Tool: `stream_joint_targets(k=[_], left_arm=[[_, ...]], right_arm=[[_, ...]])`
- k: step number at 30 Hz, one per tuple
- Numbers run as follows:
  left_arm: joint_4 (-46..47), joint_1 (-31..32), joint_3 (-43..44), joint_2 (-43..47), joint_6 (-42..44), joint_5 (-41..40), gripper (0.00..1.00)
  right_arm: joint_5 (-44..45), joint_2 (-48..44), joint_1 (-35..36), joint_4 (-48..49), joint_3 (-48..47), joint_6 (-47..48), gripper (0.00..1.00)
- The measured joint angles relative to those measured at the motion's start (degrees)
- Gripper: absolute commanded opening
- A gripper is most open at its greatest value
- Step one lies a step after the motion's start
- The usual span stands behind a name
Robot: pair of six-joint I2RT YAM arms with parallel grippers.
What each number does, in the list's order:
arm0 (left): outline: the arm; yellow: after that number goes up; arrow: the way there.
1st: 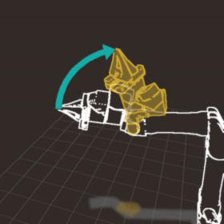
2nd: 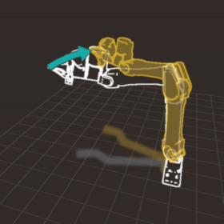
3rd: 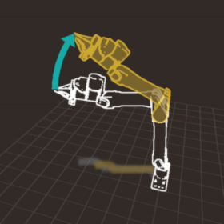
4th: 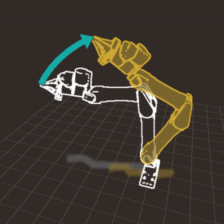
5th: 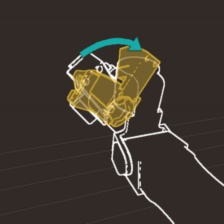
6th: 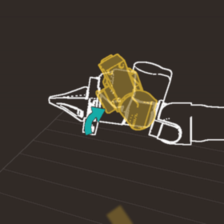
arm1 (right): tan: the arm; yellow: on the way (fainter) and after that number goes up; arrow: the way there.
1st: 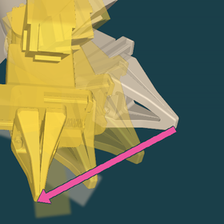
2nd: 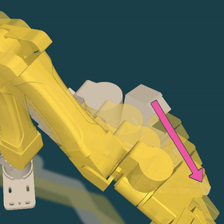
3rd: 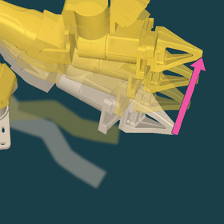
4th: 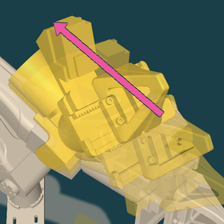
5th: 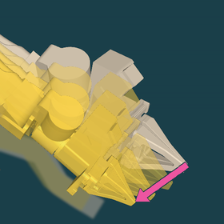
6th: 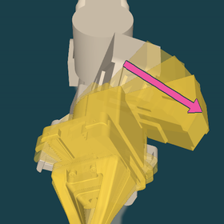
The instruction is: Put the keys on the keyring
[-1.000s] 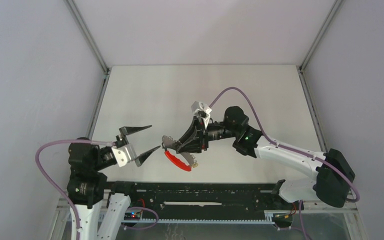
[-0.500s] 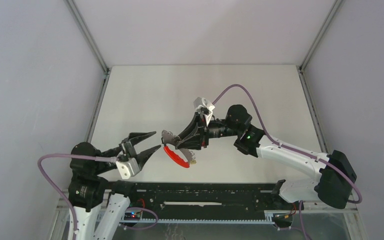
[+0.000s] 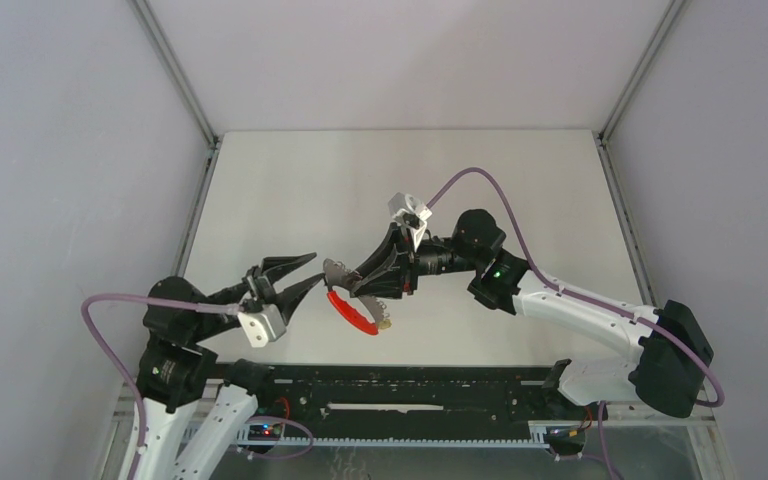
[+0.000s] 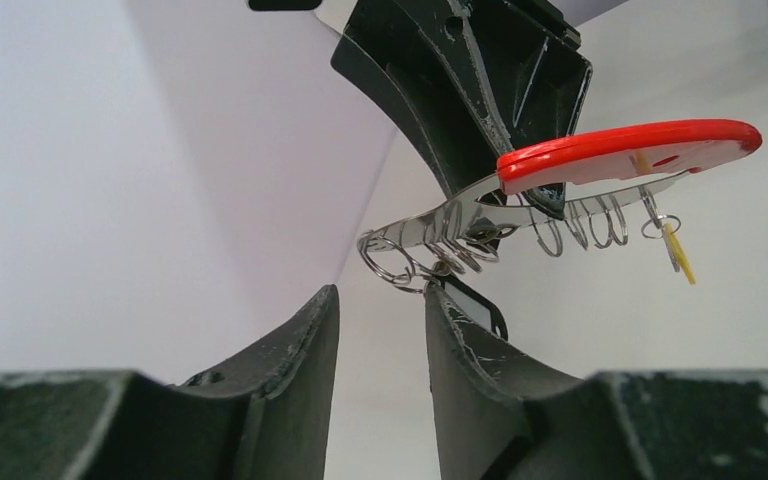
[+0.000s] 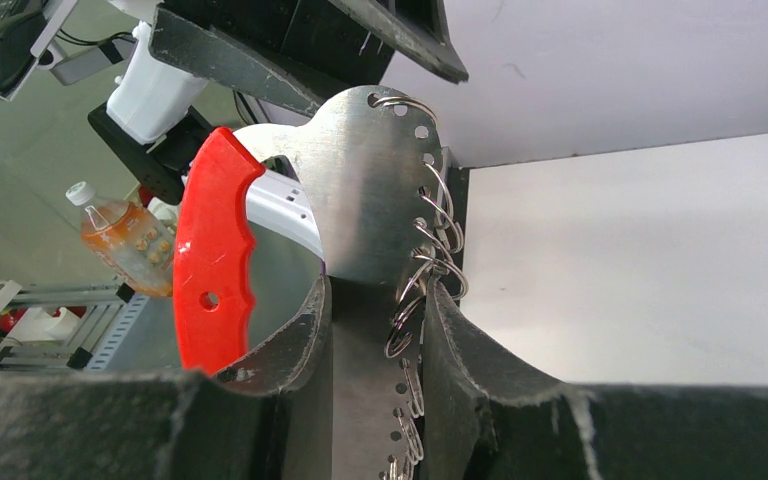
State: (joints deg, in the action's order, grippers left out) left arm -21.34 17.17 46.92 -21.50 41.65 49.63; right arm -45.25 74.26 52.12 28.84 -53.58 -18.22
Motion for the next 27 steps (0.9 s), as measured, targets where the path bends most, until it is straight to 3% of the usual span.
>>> stream_joint_targets(k=[27], left_arm=[[0.3,4.0,0.0,-0.8,-5.9,-1.9,0.34]], right_arm=[[-0.4,0.1,0.0,0.3,0.0,-0.2,0.17]])
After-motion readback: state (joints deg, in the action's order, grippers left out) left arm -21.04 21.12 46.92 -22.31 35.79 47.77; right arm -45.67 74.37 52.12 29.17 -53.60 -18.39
